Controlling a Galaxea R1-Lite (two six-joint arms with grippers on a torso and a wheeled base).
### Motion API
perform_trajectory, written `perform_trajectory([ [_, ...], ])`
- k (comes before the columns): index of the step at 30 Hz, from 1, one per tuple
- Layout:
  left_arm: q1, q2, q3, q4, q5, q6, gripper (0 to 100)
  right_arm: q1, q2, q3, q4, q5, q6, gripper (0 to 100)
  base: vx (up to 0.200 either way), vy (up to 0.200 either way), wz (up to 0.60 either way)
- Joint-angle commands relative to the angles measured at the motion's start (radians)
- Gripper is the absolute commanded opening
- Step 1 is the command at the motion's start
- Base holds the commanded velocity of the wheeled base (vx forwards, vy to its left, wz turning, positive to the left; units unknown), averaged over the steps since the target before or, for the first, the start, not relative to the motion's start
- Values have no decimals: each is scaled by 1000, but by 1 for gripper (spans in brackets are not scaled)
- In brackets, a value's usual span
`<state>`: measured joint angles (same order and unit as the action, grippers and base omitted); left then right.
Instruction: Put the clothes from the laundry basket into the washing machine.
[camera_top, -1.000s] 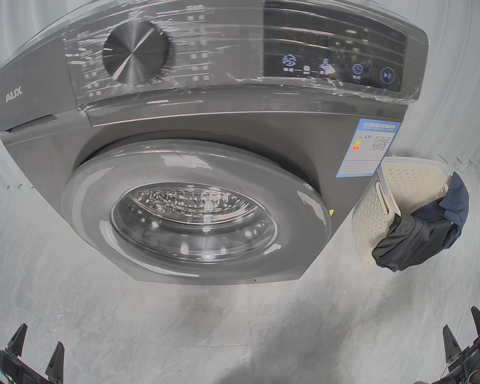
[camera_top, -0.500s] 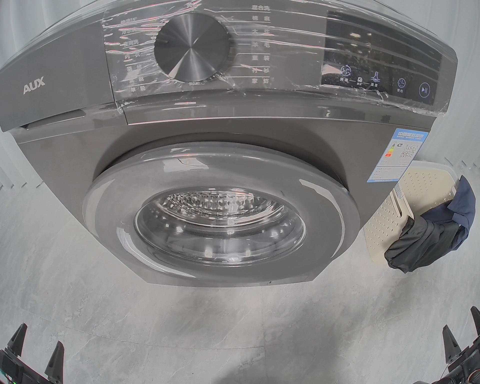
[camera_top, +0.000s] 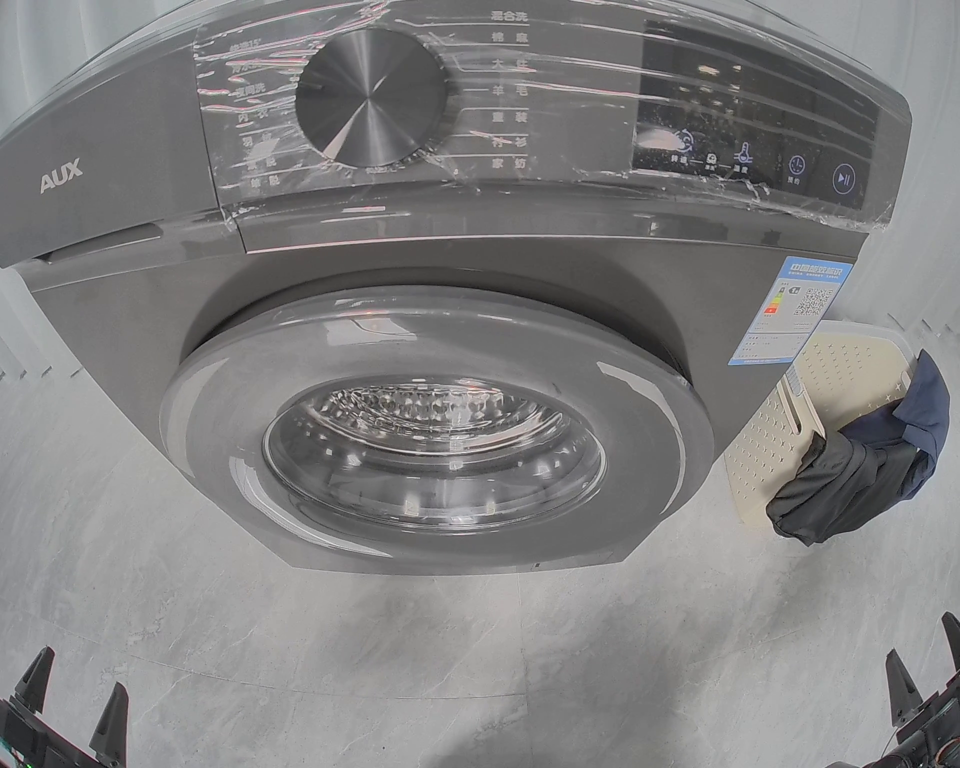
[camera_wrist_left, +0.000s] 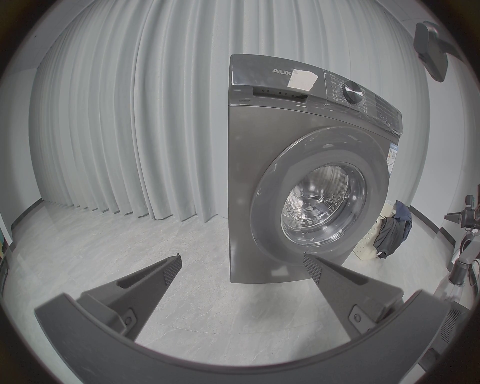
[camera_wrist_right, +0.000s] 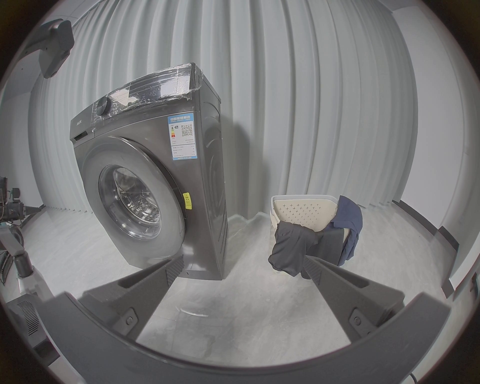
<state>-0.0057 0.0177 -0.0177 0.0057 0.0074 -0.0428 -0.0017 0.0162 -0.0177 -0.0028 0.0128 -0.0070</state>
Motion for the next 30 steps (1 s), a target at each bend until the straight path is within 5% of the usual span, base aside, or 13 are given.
perform_trajectory([
  [1,0,-15,15,0,0,0,100,0,-15,18,0,1,-1,100,0,0,0],
  [18,0,-15,15,0,0,0,100,-3,-16,16,-5,0,-19,100,0,0,0],
  [23,0,-15,15,0,0,0,100,5,169,-269,-68,6,47,100,0,0,0],
  [30,0,-15,15,0,0,1,100,46,574,-220,-132,128,61,100,0,0,0],
])
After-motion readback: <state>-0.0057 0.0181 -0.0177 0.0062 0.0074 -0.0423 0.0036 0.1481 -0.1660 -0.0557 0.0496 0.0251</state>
